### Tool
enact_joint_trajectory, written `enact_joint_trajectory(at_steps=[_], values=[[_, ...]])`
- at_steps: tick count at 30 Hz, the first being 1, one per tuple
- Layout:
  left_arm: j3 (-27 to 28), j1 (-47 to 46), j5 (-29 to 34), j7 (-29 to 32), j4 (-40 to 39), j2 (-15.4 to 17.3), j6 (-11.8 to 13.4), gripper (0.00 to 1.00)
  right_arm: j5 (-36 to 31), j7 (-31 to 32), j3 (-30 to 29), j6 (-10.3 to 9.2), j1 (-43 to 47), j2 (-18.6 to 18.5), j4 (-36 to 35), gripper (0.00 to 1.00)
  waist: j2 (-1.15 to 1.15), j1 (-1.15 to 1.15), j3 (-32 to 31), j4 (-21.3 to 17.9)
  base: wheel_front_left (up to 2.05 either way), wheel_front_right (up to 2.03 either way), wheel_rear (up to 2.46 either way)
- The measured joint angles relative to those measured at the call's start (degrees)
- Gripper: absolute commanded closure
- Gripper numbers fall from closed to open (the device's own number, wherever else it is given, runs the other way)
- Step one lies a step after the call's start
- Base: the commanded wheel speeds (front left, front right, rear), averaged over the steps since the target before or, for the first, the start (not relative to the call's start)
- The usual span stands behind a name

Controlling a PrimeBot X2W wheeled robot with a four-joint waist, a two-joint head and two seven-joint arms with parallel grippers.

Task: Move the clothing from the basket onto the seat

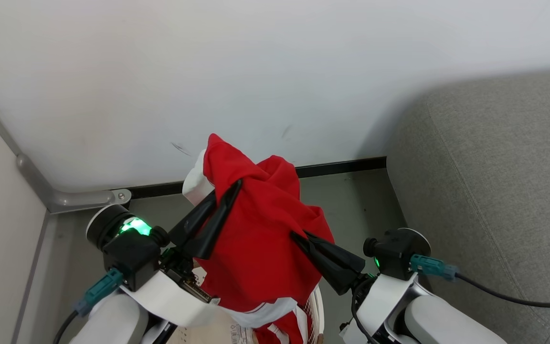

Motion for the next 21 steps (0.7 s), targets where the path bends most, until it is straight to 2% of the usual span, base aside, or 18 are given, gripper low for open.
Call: enact_joint_trajectory(at_steps=[3, 5, 6, 7, 21], values=[[0.48, 0.02, -0.58, -0.01, 0.55, -0.03, 0.0, 1.0, 0.43, 0.0, -0.19, 0.0, -0.01, -0.04, 0.0, 1.0, 0.0, 0.0, -0.01, -0.02, 0.0, 0.0, 0.0], [1.4, 0.12, -0.96, -0.01, 1.77, -0.02, 0.04, 0.47, 0.66, 0.0, -0.22, 0.0, -0.01, -0.12, 0.0, 1.0, 0.0, 0.0, -0.04, -0.05, 0.0, 0.0, 0.0], [1.86, 0.26, -1.1, 0.0, 2.48, -0.02, 0.24, 0.06, 0.86, 0.0, -0.4, 0.0, -0.01, -0.15, -0.01, 1.0, 0.0, 0.0, -0.06, -0.07, 0.0, 0.0, 0.0], [2.44, 0.53, -1.62, 0.0, 3.25, -0.1, 0.51, 0.0, 0.98, 0.0, -0.71, 0.0, -0.01, -0.18, -0.01, 1.0, 0.0, 0.0, -0.08, -0.11, 0.0, 0.0, 0.0], [9.95, 6.54, -6.91, 0.46, 11.45, 0.0, 5.08, 0.0, 0.19, 0.01, -9.93, 0.0, 0.4, -1.68, 1.79, 1.0, 0.0, 0.0, -0.13, -0.79, 0.0, 0.0, 0.0]])
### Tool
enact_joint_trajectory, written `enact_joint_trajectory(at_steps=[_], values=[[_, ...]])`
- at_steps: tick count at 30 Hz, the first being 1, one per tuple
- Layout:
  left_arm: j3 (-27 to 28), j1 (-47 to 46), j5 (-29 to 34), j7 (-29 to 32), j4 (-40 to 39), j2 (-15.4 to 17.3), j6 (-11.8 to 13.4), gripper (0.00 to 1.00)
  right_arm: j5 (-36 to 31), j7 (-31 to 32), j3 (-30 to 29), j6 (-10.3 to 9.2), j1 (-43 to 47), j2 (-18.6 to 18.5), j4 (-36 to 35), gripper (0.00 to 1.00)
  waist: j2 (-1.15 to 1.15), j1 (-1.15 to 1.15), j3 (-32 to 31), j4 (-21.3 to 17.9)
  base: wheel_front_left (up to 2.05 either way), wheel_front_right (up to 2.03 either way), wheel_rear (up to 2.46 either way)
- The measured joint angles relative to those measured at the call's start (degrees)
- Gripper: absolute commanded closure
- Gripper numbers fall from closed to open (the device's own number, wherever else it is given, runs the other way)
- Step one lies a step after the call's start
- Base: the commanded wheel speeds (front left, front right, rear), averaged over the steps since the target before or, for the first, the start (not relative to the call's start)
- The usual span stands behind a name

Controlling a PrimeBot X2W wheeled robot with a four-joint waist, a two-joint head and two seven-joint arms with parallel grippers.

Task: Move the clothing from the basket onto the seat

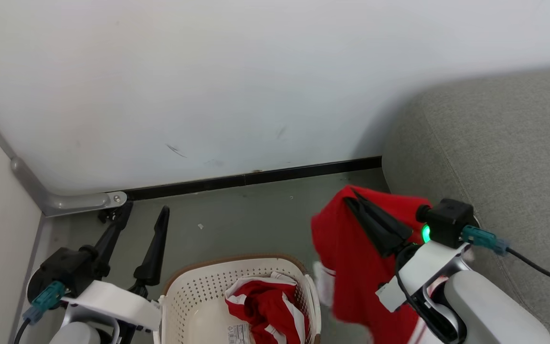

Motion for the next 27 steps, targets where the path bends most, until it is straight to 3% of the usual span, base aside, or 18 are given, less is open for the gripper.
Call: enact_joint_trajectory(at_steps=[14, 27], values=[[6.06, 2.48, -1.18, -1.51, 3.46, 1.44, 1.56, 0.0, -2.16, 0.0, -7.19, 0.0, 2.98, 0.15, -0.33, 1.0, 0.0, 0.0, 0.28, -0.38, 0.0, 0.0, 0.0], [9.46, 5.34, -3.12, -1.83, 6.69, 1.98, 2.24, 0.0, -3.96, 0.0, -9.57, 0.0, 3.71, 1.35, -2.36, 1.0, 0.0, 0.0, 0.33, -0.48, 0.0, 0.0, 0.0]])
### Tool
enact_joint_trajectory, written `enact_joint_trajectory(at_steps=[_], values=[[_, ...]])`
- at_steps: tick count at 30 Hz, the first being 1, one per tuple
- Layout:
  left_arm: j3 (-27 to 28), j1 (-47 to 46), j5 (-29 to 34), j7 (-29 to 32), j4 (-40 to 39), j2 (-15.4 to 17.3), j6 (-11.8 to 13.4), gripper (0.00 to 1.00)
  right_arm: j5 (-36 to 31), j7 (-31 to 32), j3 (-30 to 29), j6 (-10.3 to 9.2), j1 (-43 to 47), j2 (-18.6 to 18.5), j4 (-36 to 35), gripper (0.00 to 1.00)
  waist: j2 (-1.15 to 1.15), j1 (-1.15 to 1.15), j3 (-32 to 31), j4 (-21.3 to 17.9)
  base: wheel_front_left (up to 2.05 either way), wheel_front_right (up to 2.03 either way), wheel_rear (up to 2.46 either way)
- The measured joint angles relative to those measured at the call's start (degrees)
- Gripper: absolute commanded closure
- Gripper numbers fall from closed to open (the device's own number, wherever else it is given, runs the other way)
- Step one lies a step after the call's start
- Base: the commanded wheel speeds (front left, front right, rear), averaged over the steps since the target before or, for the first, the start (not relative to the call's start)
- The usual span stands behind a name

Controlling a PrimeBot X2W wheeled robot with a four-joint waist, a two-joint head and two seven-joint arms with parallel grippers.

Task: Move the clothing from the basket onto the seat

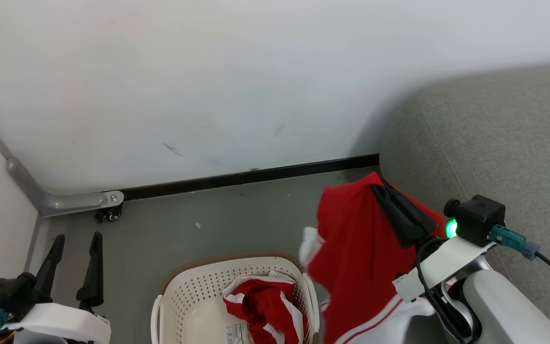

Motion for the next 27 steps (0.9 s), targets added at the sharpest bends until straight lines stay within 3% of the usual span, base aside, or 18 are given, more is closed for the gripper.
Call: enact_joint_trajectory(at_steps=[13, 27], values=[[0.53, -0.01, 0.11, -0.18, -0.01, -0.08, -0.33, 0.0, -1.03, -0.01, -1.58, 0.0, 0.99, 0.09, -0.82, 1.0, 0.0, 0.0, 1.01, -0.62, 0.0, 0.0, 0.0], [-1.0, -1.39, 1.09, -0.19, -0.83, -0.24, -2.35, 0.0, -2.88, -0.01, -8.32, 0.0, 2.36, 1.18, -5.42, 1.0, 0.0, 0.0, 2.16, -3.58, 0.0, 0.0, 0.0]])
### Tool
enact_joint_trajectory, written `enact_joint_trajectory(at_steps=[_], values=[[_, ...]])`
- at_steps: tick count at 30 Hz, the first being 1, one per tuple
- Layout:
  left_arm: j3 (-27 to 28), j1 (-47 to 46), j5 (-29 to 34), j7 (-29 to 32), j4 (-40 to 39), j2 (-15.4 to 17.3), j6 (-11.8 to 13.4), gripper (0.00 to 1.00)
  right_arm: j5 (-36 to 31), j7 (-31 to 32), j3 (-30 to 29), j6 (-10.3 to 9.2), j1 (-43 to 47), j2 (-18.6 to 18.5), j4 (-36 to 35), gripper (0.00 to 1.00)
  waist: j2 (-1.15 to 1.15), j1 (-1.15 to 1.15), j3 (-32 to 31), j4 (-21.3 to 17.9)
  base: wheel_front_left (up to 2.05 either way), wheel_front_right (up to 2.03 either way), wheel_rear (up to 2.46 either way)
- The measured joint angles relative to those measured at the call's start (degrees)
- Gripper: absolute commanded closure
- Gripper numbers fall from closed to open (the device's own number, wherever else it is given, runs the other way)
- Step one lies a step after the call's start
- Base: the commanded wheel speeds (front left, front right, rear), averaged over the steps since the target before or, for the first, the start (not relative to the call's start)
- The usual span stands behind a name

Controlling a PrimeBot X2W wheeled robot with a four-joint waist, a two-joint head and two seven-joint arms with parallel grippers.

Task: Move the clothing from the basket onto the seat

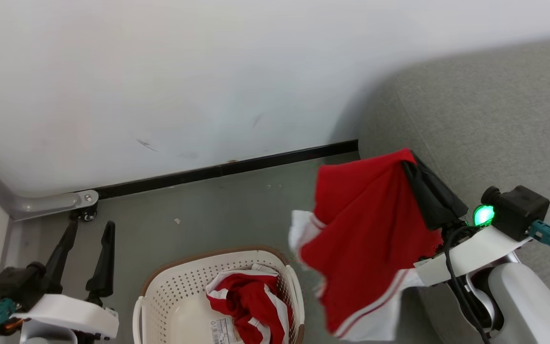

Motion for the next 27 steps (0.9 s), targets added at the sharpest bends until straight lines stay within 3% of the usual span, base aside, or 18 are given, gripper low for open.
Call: enact_joint_trajectory(at_steps=[15, 27], values=[[-2.27, -3.8, 1.19, -0.05, 1.02, -0.16, -1.94, 0.0, -3.23, 0.0, -7.05, 0.0, 3.95, 0.97, -5.24, 1.0, 0.0, 0.0, 0.84, -6.28, 0.0, 0.0, 0.0], [-2.2, -3.92, 1.62, -0.07, 1.46, -0.02, -1.96, 0.0, -4.36, 0.0, -7.61, 0.0, 5.31, 1.96, -7.16, 1.0, 0.0, 0.0, 1.31, -11.45, 0.0, 0.0, 0.0]])
